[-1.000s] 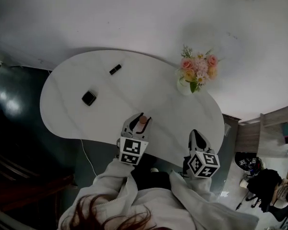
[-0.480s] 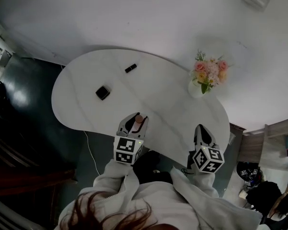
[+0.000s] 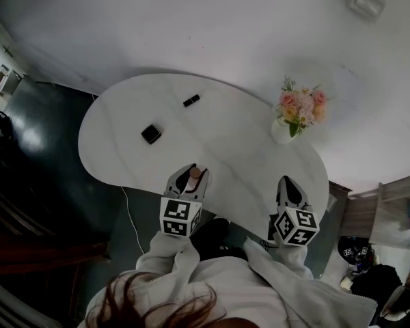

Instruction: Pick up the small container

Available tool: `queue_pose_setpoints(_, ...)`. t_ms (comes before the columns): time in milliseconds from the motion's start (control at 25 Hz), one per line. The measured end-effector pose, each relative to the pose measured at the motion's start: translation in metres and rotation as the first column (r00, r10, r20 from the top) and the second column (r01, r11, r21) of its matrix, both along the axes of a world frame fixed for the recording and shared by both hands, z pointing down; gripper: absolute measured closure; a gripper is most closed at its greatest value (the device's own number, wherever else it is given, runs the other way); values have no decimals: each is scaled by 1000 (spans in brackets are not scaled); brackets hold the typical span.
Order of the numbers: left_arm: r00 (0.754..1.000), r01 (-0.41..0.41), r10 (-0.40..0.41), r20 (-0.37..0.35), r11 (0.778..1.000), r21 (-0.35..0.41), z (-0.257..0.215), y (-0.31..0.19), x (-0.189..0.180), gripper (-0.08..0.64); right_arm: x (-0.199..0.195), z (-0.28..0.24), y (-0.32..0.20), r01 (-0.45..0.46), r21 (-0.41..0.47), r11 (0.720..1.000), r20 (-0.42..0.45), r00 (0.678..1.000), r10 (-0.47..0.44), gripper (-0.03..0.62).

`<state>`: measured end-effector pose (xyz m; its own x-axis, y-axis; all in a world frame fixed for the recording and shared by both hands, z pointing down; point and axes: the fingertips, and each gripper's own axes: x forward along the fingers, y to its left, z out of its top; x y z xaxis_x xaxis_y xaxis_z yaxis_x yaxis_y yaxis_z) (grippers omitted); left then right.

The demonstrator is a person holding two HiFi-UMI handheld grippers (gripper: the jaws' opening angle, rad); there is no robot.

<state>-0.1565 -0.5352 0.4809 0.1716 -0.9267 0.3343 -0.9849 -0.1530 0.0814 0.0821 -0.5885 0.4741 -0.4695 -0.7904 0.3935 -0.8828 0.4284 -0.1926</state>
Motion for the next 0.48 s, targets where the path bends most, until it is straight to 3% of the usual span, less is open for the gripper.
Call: queue_pose_setpoints(480,1000,-6,6,2,1000,-7,3,-5,5,429,-1,2,-3,17,-8,1000,-7,1000,-17,543)
